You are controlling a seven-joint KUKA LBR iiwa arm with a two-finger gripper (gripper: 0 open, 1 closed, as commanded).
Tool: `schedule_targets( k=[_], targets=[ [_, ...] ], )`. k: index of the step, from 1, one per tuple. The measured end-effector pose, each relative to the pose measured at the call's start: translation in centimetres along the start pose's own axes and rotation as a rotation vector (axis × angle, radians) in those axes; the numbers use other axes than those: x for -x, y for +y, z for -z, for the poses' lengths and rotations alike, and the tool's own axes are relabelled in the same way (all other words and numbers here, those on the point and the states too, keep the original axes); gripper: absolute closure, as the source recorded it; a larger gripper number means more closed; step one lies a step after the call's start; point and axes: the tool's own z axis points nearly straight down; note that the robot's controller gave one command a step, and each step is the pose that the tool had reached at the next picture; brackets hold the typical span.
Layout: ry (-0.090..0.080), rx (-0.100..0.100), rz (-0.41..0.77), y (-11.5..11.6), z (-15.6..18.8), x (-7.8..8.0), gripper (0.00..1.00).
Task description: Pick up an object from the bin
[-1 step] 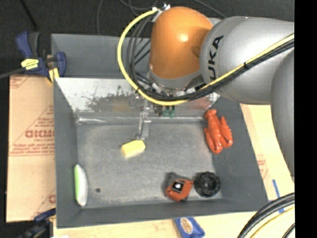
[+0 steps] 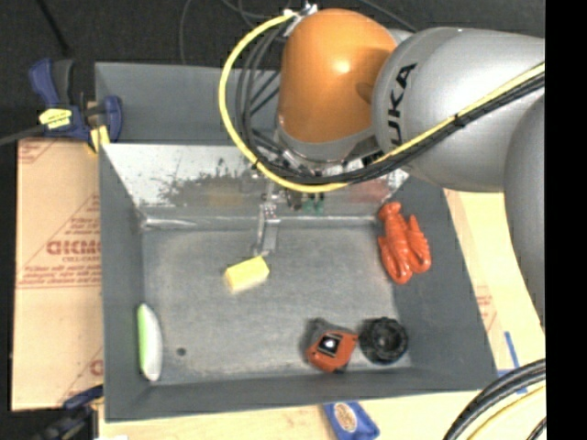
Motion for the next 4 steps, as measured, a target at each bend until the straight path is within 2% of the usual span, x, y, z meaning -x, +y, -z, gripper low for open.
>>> schedule_targets(
  k=[1,2,3,4],
  targets=[
    [-0.007,0.001,-0.010,-0.9,-4.1,-0.6,0.00],
    [0.002,-0.001,-0.058,-3.7,-8.3,-5.0,0.00],
    [0.003,-0.002,-0.023,-4.1,-10.5,-4.2,0.00],
    [-0.004,0.000,-0.104,-2.1,-14.3,0.8,0.00]
  ],
)
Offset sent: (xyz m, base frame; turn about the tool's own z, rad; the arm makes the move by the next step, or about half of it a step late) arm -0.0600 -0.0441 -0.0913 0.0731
